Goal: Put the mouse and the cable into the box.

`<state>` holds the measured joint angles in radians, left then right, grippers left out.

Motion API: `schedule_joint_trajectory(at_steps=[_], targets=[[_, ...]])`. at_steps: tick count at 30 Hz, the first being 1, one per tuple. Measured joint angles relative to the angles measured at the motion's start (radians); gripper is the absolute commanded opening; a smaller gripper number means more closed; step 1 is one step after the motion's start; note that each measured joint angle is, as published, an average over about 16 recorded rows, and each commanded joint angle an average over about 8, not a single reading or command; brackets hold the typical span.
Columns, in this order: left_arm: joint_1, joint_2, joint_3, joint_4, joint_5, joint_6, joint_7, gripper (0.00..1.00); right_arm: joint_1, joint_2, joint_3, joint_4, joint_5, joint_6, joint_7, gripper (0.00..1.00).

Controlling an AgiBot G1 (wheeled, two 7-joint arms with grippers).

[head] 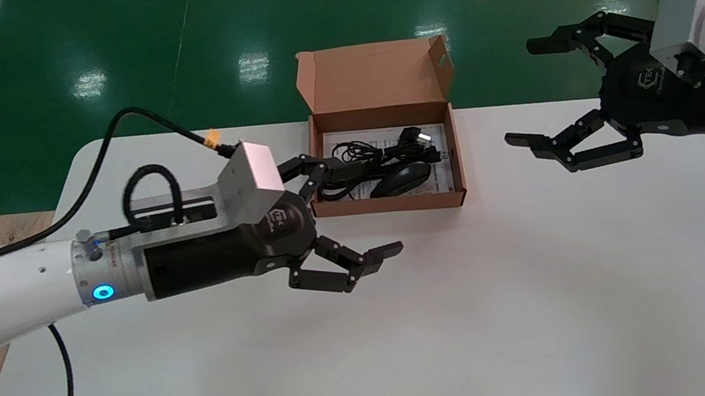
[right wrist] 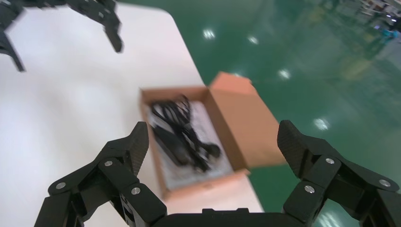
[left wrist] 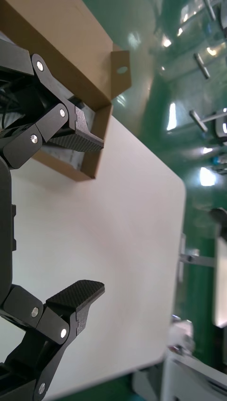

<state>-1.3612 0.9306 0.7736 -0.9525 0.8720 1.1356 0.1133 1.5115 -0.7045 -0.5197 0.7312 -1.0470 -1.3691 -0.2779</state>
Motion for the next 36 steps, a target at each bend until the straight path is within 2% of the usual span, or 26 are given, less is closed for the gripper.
schedule_joint_trajectory(at_steps=[23, 29, 36], targets=[[0.253, -0.282, -0.437, -0.293, -0.124, 0.318, -0.264, 1.00, -0.380, 0.081, 0.209, 0.481, 0.275, -0.110, 0.403, 1.00], [0.289, -0.322, -0.503, -0.335, -0.142, 0.364, -0.299, 1.00, -0.442, 0.094, 0.243, 0.560, 0.321, -0.128, 0.464, 1.00], [0.300, -0.334, -0.522, -0.347, -0.147, 0.378, -0.307, 1.00, -0.464, 0.099, 0.255, 0.587, 0.337, -0.135, 0.484, 1.00]])
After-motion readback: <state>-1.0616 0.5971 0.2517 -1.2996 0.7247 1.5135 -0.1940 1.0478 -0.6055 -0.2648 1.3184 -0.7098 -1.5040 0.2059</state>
